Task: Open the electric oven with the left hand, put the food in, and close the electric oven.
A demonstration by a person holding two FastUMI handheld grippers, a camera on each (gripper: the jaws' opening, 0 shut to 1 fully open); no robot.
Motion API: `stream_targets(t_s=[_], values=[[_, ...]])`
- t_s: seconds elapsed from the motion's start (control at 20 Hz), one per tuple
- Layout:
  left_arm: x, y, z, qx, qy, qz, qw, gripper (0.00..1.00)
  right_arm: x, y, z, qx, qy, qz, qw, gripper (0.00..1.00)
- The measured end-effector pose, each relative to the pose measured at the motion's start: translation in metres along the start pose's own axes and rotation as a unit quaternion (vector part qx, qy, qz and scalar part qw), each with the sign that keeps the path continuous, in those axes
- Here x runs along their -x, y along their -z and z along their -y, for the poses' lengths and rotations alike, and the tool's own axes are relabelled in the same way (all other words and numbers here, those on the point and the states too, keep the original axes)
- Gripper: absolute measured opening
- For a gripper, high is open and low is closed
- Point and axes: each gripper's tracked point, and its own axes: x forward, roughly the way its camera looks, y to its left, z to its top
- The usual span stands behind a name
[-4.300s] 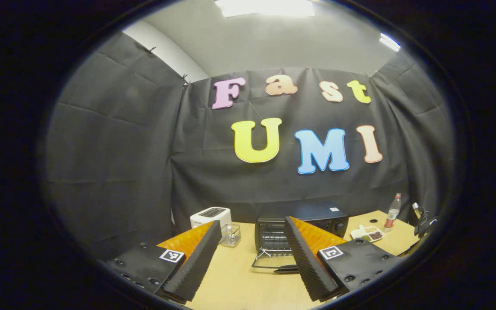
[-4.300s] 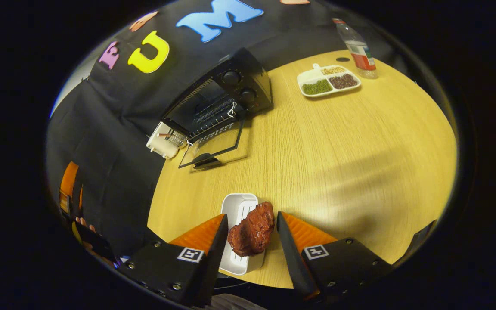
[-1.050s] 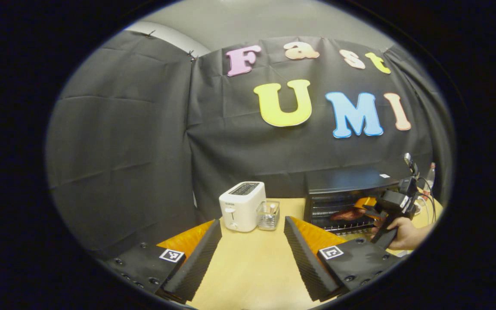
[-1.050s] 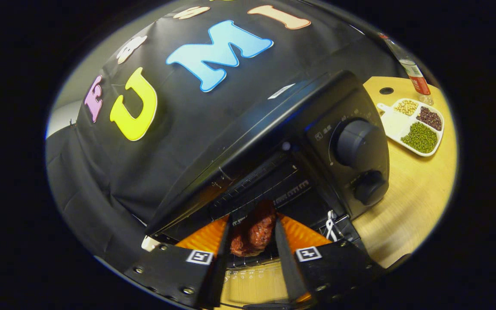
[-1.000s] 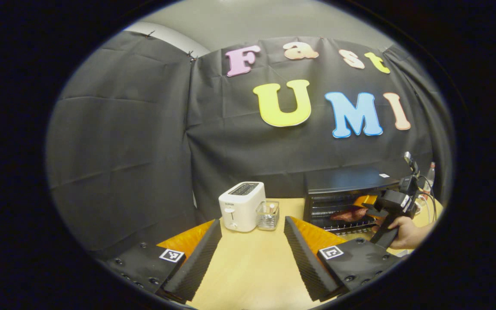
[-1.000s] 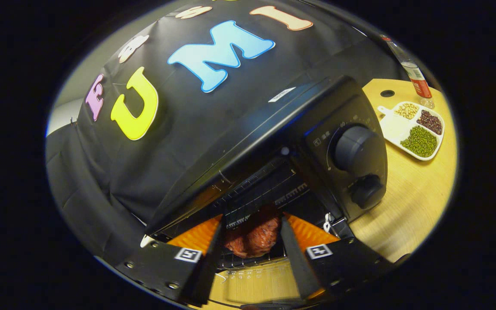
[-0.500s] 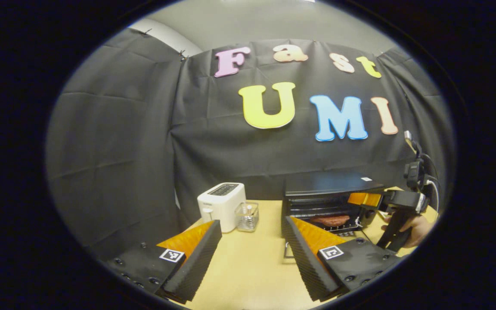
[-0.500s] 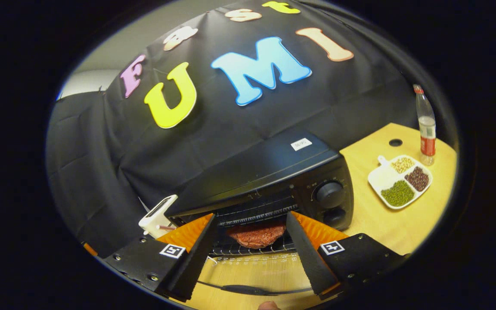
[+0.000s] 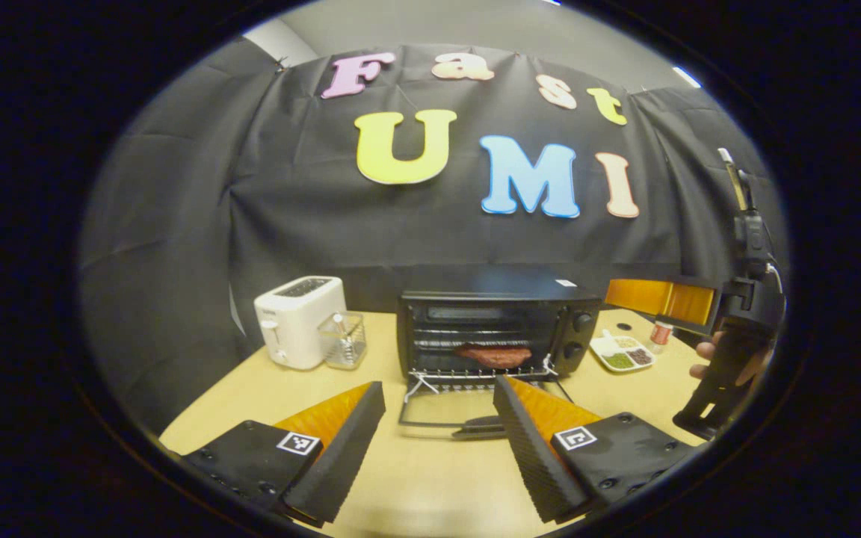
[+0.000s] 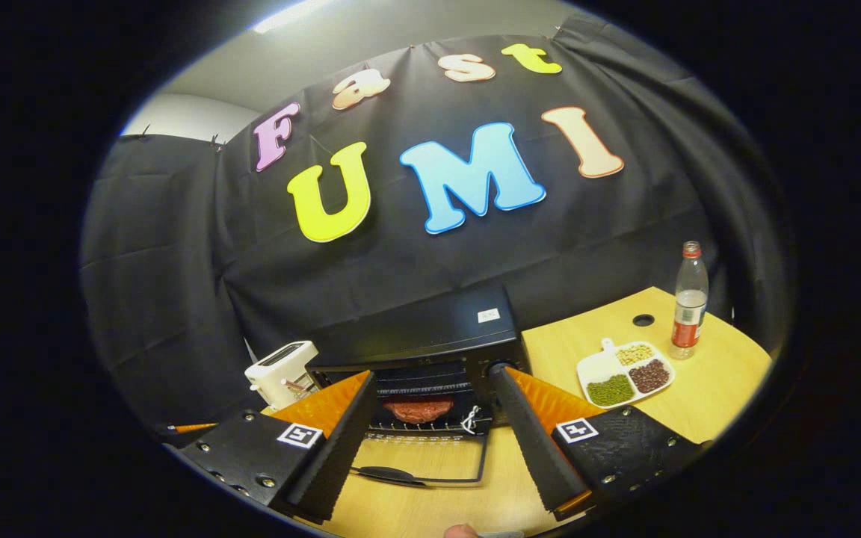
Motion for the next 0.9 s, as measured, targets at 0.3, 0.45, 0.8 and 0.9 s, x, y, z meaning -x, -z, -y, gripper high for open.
stream_targets(t_s=[0.3,0.45,0.8,0.9], values=[[-0.027,0.031,0.034,-0.010,0.035,-0.041,0.998,1.00,0.045,-0.011,0.046,0.049,0.057,0.014,0.997,0.98],[-0.045,0.067,0.054,-0.007,0.053,-0.100,0.994,1.00,0.063,-0.011,0.065,0.055,0.084,0.012,0.995,0.98],[-0.080,0.132,0.077,0.016,0.062,-0.193,0.979,1.00,0.088,-0.011,0.094,0.077,0.136,0.010,0.988,0.98],[-0.087,0.147,0.077,0.015,0.059,-0.214,0.975,0.98,0.094,-0.009,0.101,0.085,0.149,0.006,0.985,0.98]])
